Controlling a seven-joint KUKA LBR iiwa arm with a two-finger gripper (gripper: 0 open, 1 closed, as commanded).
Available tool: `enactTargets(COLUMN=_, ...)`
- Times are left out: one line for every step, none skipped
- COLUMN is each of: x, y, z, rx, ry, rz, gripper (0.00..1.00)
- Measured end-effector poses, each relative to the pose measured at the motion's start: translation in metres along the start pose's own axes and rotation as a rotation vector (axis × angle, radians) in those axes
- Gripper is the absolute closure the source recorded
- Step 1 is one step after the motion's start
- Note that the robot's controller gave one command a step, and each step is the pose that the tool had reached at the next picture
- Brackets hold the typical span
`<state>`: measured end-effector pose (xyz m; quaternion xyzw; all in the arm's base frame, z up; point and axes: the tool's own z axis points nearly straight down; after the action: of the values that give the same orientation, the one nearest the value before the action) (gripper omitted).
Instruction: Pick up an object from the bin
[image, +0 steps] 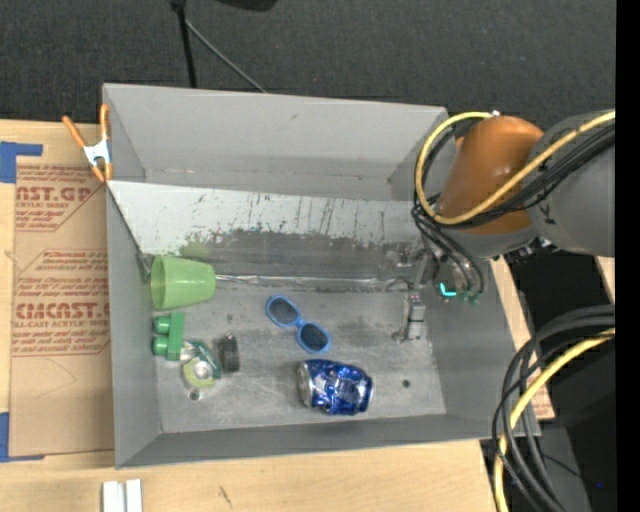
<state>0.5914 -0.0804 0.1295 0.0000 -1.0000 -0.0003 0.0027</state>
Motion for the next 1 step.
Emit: enactTargets(x=0.0425, y=0.0894, z=0.0304, rx=-0.001, ry=-0.005, rz=-0.640, gripper=0.00)
